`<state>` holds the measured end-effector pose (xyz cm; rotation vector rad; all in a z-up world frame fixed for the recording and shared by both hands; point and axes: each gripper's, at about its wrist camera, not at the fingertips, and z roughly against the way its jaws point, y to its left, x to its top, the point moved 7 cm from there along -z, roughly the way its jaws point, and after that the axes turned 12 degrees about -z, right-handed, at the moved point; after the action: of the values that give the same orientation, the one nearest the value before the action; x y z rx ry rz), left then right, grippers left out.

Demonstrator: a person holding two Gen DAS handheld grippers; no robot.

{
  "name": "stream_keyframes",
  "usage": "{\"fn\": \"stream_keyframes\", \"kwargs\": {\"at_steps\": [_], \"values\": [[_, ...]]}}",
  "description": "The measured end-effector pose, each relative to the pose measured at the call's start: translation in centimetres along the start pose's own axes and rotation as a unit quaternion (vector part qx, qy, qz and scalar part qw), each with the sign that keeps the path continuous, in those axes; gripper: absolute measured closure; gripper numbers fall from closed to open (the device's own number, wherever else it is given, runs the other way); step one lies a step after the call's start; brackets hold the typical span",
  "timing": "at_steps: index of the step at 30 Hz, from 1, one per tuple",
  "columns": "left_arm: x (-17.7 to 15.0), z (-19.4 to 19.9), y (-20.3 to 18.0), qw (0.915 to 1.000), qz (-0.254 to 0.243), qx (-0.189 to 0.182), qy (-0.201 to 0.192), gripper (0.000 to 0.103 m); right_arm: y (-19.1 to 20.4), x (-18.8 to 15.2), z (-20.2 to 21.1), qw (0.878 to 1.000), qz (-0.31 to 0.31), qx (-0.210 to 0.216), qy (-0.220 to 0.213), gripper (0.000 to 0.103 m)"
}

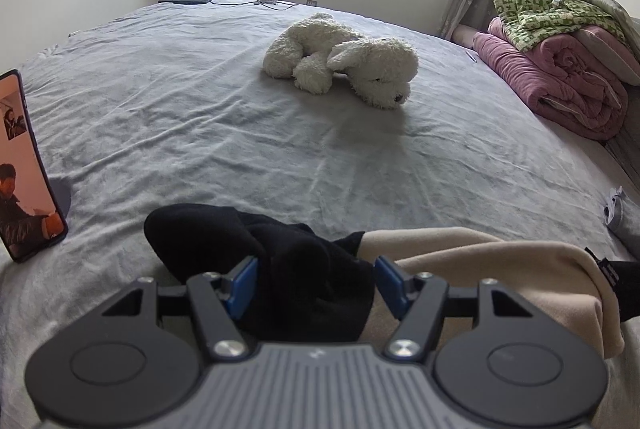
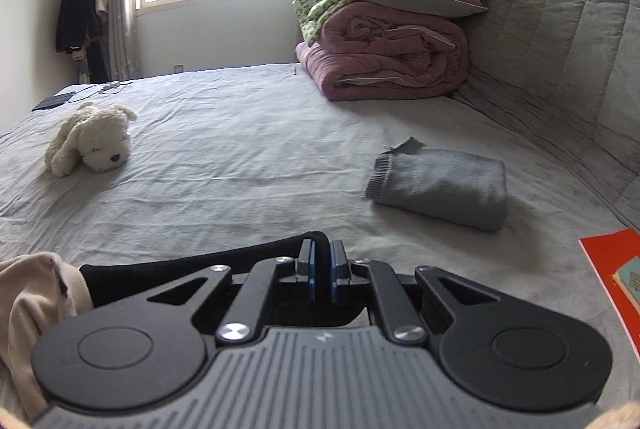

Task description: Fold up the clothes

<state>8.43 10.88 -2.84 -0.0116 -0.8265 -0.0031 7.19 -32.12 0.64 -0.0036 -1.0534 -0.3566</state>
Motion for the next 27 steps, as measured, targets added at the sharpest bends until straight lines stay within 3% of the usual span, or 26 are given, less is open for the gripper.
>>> {"fn": "stream_keyframes", "kwargs": {"at_steps": [3,5,9,17,20,24,27], "values": [[-0.2,-0.4,0.1,0.9999,0.013,-0.005,0.01,0.038,-1.9,-0.1,-0.9,0.999,-0.001,-0.036,0.004,0.095],[-0.4,-0.7,0.2,0.9996,0.021,-0.008,0.016,0.038,-3.2,-0.7,-1.9,0.999,-0.018,-0.042,0.029,0.095],[-0.7,-1.3,0.4,0.9987,0.038,-0.015,0.029,0.038,-3.4,-2.2,-3.0,0.996,-0.032,-0.025,0.074,0.093],[-1.5,-2.7,0.7,0.9944,0.09,-0.025,0.048,0.041,-1.4,-2.0,-2.5,0.997,-0.014,-0.001,0.075,0.083],[-1.9,-3.4,0.9,0.9909,0.121,-0.027,0.051,0.054,-0.3,-1.8,-2.4,0.997,-0.01,0.013,0.074,0.063],[-1.9,-3.5,0.9,0.9892,0.139,-0.023,0.04,0.078,1.7,-1.6,-2.3,0.996,-0.004,0.042,0.072,0.063],[-1.1,-2.7,0.7,0.9909,0.133,-0.018,0.013,0.085,3.8,-1.8,-2.0,0.993,-0.004,0.086,0.08,0.063]]}}
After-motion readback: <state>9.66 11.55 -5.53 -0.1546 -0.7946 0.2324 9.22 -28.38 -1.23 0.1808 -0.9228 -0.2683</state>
